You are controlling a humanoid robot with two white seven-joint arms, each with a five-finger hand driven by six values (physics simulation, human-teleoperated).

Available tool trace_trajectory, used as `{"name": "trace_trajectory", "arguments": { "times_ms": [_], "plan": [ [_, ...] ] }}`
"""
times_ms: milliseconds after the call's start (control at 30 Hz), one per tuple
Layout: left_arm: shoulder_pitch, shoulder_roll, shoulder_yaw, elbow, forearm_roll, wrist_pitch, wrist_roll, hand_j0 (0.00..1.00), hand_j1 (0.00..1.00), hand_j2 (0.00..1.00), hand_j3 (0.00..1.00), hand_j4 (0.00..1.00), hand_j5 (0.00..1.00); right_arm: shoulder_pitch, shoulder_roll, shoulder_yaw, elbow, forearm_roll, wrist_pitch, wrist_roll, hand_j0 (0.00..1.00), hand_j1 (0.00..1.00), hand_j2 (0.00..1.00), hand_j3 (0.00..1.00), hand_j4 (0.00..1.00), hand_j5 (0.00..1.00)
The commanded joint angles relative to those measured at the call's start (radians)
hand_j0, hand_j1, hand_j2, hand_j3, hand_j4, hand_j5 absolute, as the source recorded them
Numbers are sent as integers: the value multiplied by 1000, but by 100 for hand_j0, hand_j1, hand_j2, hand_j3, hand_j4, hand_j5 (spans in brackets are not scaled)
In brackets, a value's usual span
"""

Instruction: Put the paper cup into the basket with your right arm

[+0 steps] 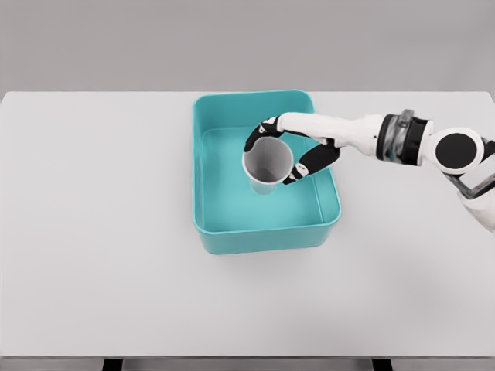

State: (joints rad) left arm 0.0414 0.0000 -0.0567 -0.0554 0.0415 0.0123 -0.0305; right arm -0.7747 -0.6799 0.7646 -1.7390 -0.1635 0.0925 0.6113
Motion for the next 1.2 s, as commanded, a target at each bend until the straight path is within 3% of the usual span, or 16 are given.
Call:
{"name": "trace_trajectory", "arguments": {
  "times_ms": [0, 167, 500, 1167],
  "plan": [
    [0, 0, 0, 0, 0, 0, 0, 100, 100, 100, 100, 100, 100, 0, 17, -1, 12, 5, -2, 0, 68, 68, 68, 68, 68, 68],
    [0, 0, 0, 0, 0, 0, 0, 100, 100, 100, 100, 100, 100, 14, 63, 1, 67, 41, -23, 0, 68, 68, 68, 68, 68, 68],
    [0, 0, 0, 0, 0, 0, 0, 100, 100, 100, 100, 100, 100, 75, 89, 2, 70, 74, -31, 0, 68, 68, 68, 68, 68, 68],
    [0, 0, 0, 0, 0, 0, 0, 100, 100, 100, 100, 100, 100, 92, 111, 9, 115, 81, -53, 0, 70, 70, 70, 70, 70, 70]
  ]
}}
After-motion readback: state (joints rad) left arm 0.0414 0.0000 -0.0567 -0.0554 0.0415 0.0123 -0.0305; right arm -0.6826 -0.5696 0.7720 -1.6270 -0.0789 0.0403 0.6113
